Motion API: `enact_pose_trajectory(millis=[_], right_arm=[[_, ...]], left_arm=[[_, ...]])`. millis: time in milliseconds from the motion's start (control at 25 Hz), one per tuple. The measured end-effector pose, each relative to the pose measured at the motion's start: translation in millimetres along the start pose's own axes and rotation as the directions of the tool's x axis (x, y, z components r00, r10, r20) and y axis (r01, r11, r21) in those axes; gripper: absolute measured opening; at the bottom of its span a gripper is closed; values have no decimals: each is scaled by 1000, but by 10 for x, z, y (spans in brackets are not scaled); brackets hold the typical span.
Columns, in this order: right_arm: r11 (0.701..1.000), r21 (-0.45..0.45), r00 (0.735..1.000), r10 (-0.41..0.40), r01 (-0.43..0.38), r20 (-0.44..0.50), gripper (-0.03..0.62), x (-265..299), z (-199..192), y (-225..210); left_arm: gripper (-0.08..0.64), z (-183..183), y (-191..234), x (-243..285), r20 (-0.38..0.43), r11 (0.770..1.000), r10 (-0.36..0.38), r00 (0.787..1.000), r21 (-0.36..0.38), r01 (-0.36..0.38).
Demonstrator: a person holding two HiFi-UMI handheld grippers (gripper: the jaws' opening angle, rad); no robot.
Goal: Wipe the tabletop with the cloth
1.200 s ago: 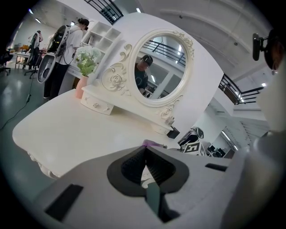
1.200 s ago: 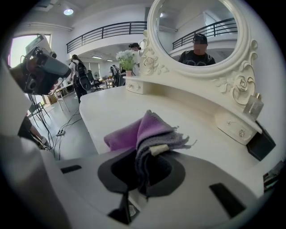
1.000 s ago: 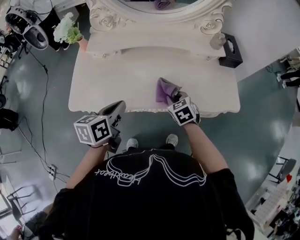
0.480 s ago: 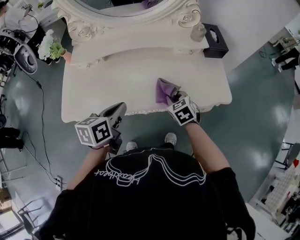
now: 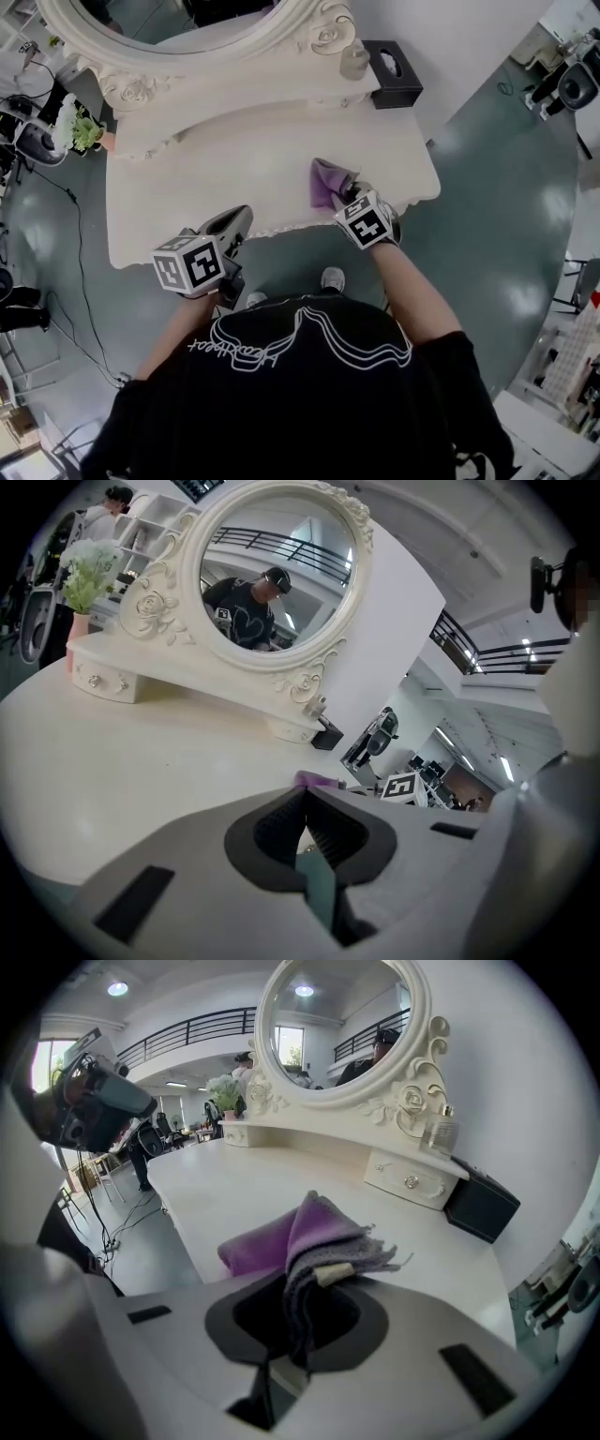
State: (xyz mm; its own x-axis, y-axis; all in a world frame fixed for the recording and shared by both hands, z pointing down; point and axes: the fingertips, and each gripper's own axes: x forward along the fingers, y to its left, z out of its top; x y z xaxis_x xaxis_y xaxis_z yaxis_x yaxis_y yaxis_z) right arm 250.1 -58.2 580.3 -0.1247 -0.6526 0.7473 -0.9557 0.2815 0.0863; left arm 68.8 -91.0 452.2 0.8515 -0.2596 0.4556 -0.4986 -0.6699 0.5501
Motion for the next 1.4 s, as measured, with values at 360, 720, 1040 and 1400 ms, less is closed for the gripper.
enact_pose_trajectory(millis=[360, 720, 1040, 1400], right_arm=[[999, 41, 1000, -24, 24, -6, 46, -176, -272, -450], [997, 50, 998, -55, 56, -17, 46, -280, -467, -944], [994, 61, 996, -84, 86, -33, 46, -389, -620, -1284], [987, 93, 991, -128, 132, -48, 46, -518, -829, -1682]], left_arm=[[3, 32, -287, 384, -10, 999, -34, 999, 19, 35], [4, 29, -477, 787, -14, 998, -61, 998, 11, 62], [5, -7, -599, 1058, -5, 997, -77, 997, -8, 77], [4, -78, -695, 1270, -5, 996, -81, 997, -27, 80]])
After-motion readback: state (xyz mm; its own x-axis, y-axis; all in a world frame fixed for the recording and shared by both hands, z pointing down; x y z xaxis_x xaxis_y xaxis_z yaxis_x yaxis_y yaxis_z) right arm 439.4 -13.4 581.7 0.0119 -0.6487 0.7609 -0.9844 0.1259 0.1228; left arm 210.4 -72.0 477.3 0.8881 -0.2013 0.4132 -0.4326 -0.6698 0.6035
